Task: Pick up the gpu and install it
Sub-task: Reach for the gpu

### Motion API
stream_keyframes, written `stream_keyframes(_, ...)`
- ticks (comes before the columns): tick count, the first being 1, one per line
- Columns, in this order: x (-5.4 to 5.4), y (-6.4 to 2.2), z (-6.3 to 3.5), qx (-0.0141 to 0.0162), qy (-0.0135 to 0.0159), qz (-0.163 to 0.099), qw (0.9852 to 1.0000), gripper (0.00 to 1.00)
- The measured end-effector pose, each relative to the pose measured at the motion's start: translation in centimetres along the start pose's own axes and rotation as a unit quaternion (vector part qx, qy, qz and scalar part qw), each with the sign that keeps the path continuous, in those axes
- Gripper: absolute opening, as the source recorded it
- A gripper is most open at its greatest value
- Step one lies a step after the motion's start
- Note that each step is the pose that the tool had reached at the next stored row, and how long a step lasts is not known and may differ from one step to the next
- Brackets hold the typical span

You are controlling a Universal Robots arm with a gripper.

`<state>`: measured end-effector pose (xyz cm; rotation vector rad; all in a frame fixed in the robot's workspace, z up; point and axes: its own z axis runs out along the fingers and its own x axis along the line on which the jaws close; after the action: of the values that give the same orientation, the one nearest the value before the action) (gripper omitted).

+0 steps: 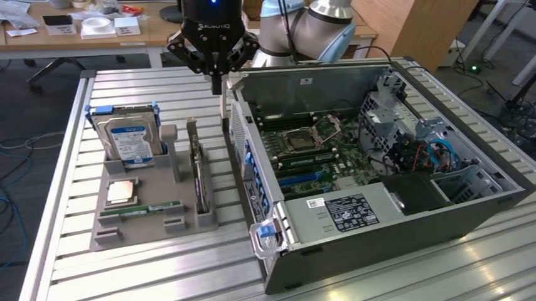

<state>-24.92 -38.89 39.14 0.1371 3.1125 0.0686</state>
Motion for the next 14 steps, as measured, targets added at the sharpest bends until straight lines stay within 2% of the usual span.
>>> stream_keyframes(14, 2.2, 0.03, -0.02, 0.0001, -0.0001, 0.002, 1.0000, 0.11)
